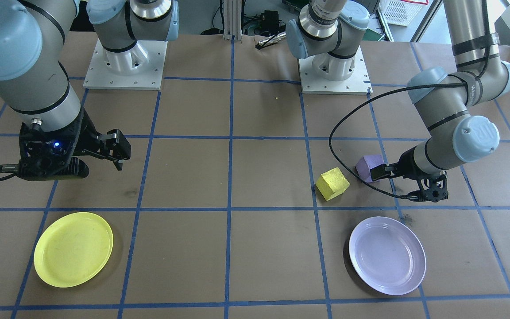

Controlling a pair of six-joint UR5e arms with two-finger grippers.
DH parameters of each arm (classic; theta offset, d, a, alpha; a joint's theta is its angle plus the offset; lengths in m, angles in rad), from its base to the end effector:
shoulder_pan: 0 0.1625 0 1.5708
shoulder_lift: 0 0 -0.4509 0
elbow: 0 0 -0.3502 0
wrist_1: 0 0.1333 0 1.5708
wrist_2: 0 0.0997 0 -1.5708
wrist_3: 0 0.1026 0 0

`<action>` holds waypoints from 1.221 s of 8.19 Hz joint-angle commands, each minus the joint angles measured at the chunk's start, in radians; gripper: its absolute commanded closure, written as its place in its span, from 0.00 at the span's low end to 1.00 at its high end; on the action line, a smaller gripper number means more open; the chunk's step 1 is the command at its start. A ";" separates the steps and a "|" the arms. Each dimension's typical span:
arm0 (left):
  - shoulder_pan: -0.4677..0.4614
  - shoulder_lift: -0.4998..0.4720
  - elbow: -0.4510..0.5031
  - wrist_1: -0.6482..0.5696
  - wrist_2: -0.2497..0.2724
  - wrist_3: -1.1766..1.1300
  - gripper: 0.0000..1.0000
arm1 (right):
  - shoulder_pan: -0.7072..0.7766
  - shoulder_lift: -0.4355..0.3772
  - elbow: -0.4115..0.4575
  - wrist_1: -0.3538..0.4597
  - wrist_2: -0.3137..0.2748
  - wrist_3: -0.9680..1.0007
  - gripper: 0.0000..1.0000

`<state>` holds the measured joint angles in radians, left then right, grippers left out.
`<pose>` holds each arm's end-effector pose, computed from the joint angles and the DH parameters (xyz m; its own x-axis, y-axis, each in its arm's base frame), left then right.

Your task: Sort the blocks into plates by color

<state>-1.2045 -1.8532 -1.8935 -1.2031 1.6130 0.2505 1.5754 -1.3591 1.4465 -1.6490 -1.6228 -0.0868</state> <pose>0.0538 -0.5004 0.2732 -0.9934 -0.1127 0.0186 -0.1051 0.9656 0.2380 0.1305 -0.5418 0.4694 -0.9945 -0.0917 0.0510 -0.0912 0.9957 0.0137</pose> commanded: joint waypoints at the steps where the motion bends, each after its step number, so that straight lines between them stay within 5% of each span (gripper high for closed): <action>1: -0.009 0.000 -0.035 0.004 0.008 -0.002 0.00 | 0.000 0.000 0.000 -0.002 0.000 0.001 0.00; 6: 0.005 -0.032 -0.045 -0.018 -0.001 0.055 0.07 | 0.000 0.003 0.002 -0.017 0.007 0.001 0.00; 8: 0.005 -0.032 -0.076 -0.018 -0.008 0.078 0.35 | 0.000 0.000 0.002 -0.028 0.004 -0.001 0.00; 9: 0.005 -0.034 -0.078 -0.018 -0.005 0.087 0.71 | 0.000 0.005 0.002 -0.038 0.006 0.001 0.00; 10: 0.005 -0.034 -0.078 -0.018 -0.005 0.088 0.81 | 0.000 0.000 0.000 -0.038 0.006 -0.001 0.00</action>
<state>-1.2000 -1.8856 -1.9645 -1.2207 1.6071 0.3288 1.5754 -1.3564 1.4480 -1.6788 -1.6175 -0.0866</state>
